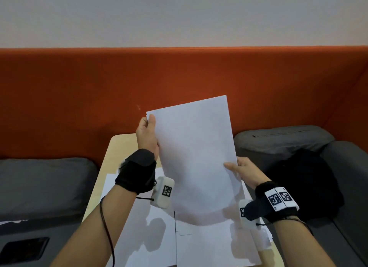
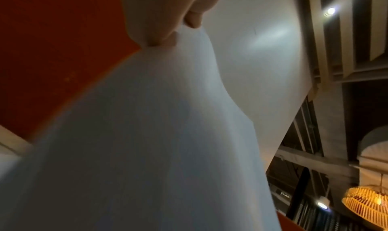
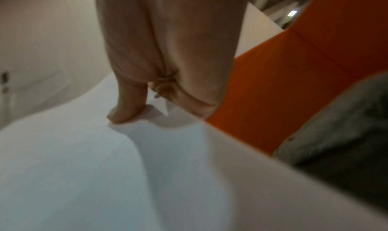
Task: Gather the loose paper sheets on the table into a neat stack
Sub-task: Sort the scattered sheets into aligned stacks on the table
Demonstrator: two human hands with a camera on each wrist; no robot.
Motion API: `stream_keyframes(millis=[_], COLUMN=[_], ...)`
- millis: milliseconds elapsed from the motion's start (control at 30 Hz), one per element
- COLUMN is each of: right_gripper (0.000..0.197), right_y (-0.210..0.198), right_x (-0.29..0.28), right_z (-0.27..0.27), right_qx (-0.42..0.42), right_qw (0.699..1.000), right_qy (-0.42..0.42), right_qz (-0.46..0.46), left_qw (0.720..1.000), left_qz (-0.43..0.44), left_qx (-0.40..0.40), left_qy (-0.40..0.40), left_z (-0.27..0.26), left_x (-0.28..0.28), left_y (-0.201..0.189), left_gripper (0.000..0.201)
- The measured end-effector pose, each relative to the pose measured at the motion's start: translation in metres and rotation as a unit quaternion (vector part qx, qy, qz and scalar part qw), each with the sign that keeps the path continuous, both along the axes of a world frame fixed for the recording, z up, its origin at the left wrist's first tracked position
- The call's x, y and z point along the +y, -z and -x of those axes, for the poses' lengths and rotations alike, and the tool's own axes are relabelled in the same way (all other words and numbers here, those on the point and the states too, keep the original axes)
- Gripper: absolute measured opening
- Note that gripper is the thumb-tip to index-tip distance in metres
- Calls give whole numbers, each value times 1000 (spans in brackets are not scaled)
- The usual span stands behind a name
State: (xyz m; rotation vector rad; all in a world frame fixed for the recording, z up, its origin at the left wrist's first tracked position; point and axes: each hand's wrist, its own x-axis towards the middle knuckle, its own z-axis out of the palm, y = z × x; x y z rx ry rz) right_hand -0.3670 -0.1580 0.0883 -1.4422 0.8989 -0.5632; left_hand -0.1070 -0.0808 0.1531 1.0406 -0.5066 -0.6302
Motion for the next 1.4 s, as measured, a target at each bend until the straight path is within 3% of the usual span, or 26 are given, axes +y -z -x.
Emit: stream_keyframes(millis=[133, 200, 267, 367, 533, 700, 867, 1067, 1233, 1400], right_gripper=[21, 41, 58, 49, 34, 26, 23, 20, 23, 21], right_y=[1, -2, -6, -9, 2, 4, -22, -40, -9, 20], right_x=[4, 4, 3, 4, 9, 6, -2, 2, 4, 11], right_z=[-2, -4, -5, -4, -5, -9, -15, -27, -29, -31], right_qx=[-43, -97, -117, -123, -20, 33, -109, -159, -106, -33], right_qw=[999, 993, 991, 991, 999, 997, 979, 960, 965, 976], right_qy=[32, 57, 60, 30, -31, 16, 151, 183, 200, 195], right_qz=[-4, -20, -21, -35, -34, 62, 85, 143, 132, 94], left_qw=[994, 974, 955, 967, 985, 976, 954, 960, 960, 941], left_qz=[-47, -100, -129, -123, -63, -43, -53, -31, -84, -175], left_qx=[-81, -139, -175, -154, -125, -180, -231, -253, -245, -266], left_qy=[61, 146, 202, 159, 99, 113, 182, 113, 106, 119], left_z=[-3, 1, 5, 6, -1, -5, 2, 13, 16, 27], left_x=[1, 4, 10, 13, 8, 9, 13, 10, 6, 9], left_y=[8, 19, 33, 41, 34, 28, 29, 26, 53, 87], left_gripper=[14, 12, 25, 30, 31, 33, 39, 26, 28, 25])
